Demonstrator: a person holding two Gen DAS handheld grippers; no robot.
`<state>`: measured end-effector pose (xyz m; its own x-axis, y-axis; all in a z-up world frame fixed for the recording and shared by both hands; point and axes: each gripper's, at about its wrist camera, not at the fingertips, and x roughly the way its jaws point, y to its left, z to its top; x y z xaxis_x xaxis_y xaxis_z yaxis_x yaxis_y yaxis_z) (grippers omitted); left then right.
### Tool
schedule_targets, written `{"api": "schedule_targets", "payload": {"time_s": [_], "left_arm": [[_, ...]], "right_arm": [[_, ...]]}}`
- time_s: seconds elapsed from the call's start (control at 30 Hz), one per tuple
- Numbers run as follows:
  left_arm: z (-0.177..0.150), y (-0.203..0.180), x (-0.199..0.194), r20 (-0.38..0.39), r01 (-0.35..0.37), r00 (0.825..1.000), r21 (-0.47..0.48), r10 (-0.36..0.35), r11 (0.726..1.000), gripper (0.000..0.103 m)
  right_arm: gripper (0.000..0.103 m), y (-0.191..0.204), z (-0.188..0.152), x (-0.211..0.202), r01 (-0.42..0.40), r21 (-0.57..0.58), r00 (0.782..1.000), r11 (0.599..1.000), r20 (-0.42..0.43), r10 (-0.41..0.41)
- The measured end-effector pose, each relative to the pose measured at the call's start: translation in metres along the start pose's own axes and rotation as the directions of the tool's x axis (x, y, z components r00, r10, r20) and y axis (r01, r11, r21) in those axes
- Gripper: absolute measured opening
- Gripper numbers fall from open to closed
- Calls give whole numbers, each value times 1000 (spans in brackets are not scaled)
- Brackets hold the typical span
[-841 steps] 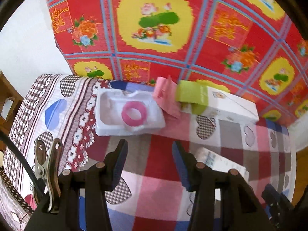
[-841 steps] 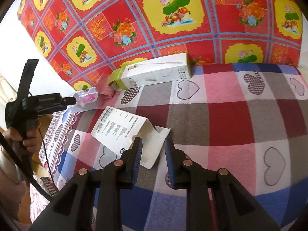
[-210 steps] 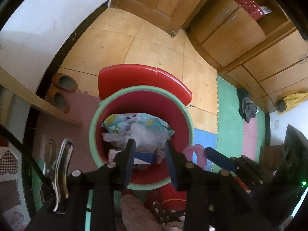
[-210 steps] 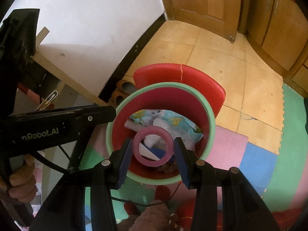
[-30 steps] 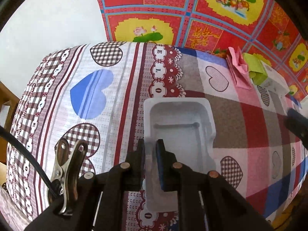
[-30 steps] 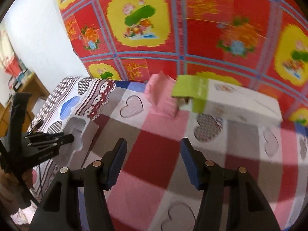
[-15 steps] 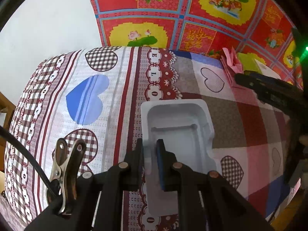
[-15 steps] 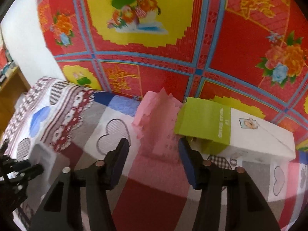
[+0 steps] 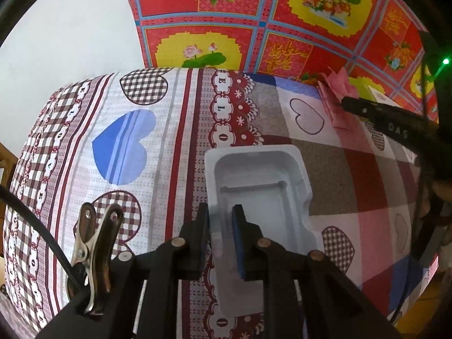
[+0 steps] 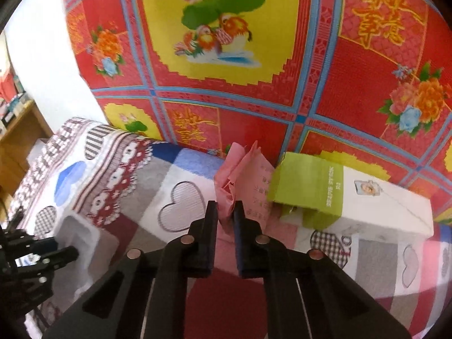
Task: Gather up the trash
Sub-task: 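Close the right tool on the pink paper while the left tool holds the white tray, then lift the pink paper with the right tool while the left tool lifts the tray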
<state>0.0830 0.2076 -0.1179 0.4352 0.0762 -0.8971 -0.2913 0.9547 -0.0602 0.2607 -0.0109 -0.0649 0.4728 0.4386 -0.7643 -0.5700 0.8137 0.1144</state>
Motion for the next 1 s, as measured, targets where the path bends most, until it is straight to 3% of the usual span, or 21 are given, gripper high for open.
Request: {"api": "schedule_targets", "payload": {"time_s": [0.4, 0.83, 0.9, 1.0], "left_arm": [[-6, 2, -9, 14, 51, 999, 10, -51, 999, 12], [-9, -26, -20, -6, 127, 992, 111, -127, 986, 12], [-9, -28, -21, -13, 134, 991, 124, -133, 983, 20], [-8, -28, -23, -28, 165, 986, 117, -163, 979, 46]], "right_arm": [[11, 12, -31, -59, -69, 51, 997, 996, 43, 66], [11, 13, -68, -100, -61, 142, 997, 988, 61, 53], [11, 12, -74, -104, -56, 158, 997, 986, 58, 48], [11, 10, -81, -108, -56, 180, 997, 982, 54, 47]]}}
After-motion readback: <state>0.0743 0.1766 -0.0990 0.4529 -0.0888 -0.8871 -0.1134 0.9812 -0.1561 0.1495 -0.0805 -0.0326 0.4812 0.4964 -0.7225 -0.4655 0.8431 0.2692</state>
